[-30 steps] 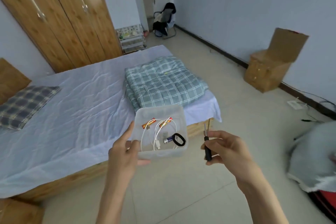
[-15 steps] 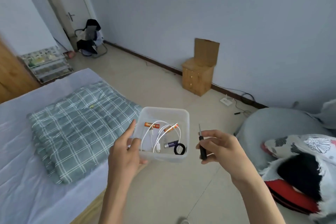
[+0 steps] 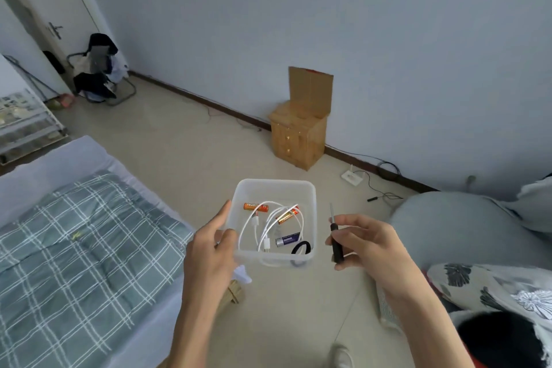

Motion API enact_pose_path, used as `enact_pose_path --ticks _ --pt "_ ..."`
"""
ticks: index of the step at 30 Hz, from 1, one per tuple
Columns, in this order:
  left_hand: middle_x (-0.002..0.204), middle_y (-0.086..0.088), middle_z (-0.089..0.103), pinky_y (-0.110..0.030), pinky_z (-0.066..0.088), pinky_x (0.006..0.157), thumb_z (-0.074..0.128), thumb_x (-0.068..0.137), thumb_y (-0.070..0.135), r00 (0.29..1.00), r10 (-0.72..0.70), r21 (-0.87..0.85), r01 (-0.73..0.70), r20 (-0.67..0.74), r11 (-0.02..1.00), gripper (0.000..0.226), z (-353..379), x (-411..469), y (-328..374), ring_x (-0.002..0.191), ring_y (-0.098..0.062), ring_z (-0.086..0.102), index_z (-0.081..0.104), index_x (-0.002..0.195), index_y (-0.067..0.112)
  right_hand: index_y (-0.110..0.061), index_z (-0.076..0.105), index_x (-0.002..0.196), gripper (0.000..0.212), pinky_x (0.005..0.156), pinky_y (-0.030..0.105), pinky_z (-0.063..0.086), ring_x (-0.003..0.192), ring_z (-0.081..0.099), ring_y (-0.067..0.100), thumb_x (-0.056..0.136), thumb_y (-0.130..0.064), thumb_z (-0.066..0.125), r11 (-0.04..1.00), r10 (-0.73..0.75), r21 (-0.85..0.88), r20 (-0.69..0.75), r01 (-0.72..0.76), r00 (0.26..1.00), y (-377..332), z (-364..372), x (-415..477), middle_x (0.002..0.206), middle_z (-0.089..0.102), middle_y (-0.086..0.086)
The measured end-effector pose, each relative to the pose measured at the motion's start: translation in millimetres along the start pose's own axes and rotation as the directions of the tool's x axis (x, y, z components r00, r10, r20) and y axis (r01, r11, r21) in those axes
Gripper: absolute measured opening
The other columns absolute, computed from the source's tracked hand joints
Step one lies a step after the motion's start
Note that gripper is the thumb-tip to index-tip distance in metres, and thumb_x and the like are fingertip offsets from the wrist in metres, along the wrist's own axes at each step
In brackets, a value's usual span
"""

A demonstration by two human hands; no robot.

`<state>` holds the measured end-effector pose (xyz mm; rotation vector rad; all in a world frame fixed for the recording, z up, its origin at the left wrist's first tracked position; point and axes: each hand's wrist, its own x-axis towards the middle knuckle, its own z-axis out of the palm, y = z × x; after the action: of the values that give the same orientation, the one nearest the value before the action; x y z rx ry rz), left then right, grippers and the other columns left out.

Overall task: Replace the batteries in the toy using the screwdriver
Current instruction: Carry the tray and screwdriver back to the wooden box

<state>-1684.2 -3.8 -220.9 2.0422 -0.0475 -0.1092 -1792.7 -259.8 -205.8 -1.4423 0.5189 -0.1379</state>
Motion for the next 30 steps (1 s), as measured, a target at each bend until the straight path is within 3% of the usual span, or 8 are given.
enact_pose_path --ticks 3,6,9,11,14,17,21,30 --pt "0.068 -0.014 0.046 -0.062 0.065 0.078 0.05 0.086 0.035 1.0 0.001 -0.007 -0.001 -0.007 1.0 0.062 35 51 16 0.066 -0.029 0.045 0.054 0.136 0.07 -0.003 0.071 0.116 0.019 0.06 0.032 0.061 0.067 0.067 0.028 0.099 0.001 0.064 1.0 -0.01 -0.003 0.018 0.01 1.0 -18 -18 68 0.088 0.078 0.019" --pt "0.075 -0.021 0.051 -0.06 0.063 0.076 0.048 0.085 0.033 0.999 0.001 0.017 0.0 -0.038 1.0 0.063 68 104 41 0.076 -0.041 0.054 0.054 0.138 0.068 -0.002 0.07 0.117 0.019 0.059 0.031 0.061 0.065 0.068 0.026 0.099 0.002 0.065 1.0 -0.02 -0.02 0.03 0.02 0.999 -39 -38 130 0.085 0.078 0.017" --pt "0.072 -0.018 0.048 -0.059 0.063 0.077 0.048 0.084 0.035 0.996 -0.007 0.011 0.008 -0.085 1.0 0.064 97 147 62 0.071 -0.025 0.049 0.053 0.138 0.069 -0.002 0.07 0.117 0.019 0.06 0.032 0.062 0.065 0.068 0.025 0.099 0.002 0.065 1.0 -0.011 -0.015 0.026 0.011 1.0 -59 -56 180 0.085 0.079 0.017" --pt "0.067 -0.013 0.045 -0.059 0.063 0.078 0.046 0.083 0.035 0.995 -0.035 -0.007 0.034 -0.091 0.999 0.065 113 170 71 0.069 -0.025 0.046 0.053 0.139 0.067 -0.003 0.071 0.116 0.019 0.06 0.032 0.062 0.066 0.068 0.026 0.099 0.002 0.065 1.0 0.0 -0.022 0.024 0.0 1.0 -68 -63 209 0.086 0.079 0.017" --pt "0.075 -0.019 0.057 -0.057 0.064 0.078 0.043 0.083 0.037 0.994 -0.04 0.02 0.043 -0.104 0.999 0.066 131 202 80 0.076 -0.041 0.055 0.051 0.139 0.069 -0.003 0.071 0.116 0.019 0.059 0.031 0.062 0.066 0.068 0.027 0.099 0.003 0.064 0.999 0.037 -0.021 0.03 -0.037 0.999 -73 -68 249 0.087 0.078 0.019" --pt "0.081 -0.022 0.062 -0.059 0.065 0.079 0.043 0.083 0.04 0.993 -0.051 0.035 0.055 -0.103 0.998 0.064 143 246 77 0.086 -0.046 0.062 0.05 0.139 0.071 -0.001 0.07 0.116 0.02 0.058 0.032 0.063 0.064 0.067 0.028 0.099 0.004 0.064 0.997 0.076 -0.022 0.052 -0.075 0.996 -78 -66 295 0.086 0.078 0.02" --pt "0.087 -0.014 0.071 -0.059 0.065 0.08 0.046 0.087 0.037 0.991 -0.051 0.031 0.055 -0.121 0.998 0.062 159 313 78 0.09 -0.039 0.069 0.05 0.138 0.071 0.0 0.069 0.117 0.02 0.057 0.033 0.062 0.062 0.068 0.026 0.099 0.005 0.063 0.995 0.09 -0.042 0.043 -0.088 0.995 -84 -54 374 0.082 0.078 0.017" --pt "0.075 -0.022 0.054 -0.058 0.065 0.075 0.048 0.089 0.024 0.997 0.02 0.051 -0.016 -0.081 0.999 0.065 169 512 101 0.077 -0.042 0.055 0.055 0.144 0.06 -0.002 0.07 0.114 0.018 0.062 0.036 0.065 0.067 0.067 0.029 0.099 0.004 0.063 0.997 0.057 -0.055 0.028 -0.055 0.998 -138 4 553 0.091 0.078 0.023"
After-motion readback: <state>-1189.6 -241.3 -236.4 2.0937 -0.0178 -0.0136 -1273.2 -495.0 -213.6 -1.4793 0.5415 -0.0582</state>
